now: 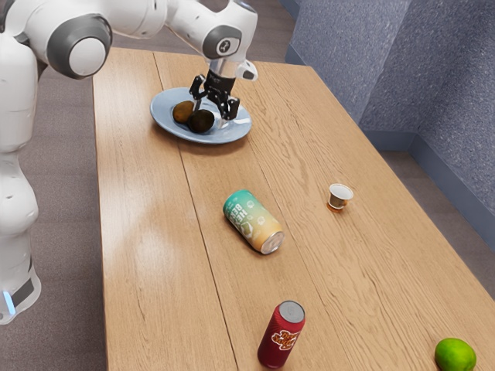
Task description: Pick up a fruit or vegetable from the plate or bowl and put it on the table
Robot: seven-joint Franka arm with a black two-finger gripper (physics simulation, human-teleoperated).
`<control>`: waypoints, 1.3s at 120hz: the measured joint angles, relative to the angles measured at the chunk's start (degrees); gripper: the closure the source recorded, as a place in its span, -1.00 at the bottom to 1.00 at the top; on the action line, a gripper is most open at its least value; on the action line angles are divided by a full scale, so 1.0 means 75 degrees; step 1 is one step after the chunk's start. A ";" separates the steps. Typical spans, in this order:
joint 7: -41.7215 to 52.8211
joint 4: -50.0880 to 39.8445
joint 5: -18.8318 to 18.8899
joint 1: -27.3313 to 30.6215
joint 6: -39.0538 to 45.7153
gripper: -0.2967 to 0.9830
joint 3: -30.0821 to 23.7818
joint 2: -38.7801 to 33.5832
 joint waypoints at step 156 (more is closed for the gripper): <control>-0.0185 -0.0073 -0.0186 0.0025 0.0092 -0.54 -0.0003 0.0158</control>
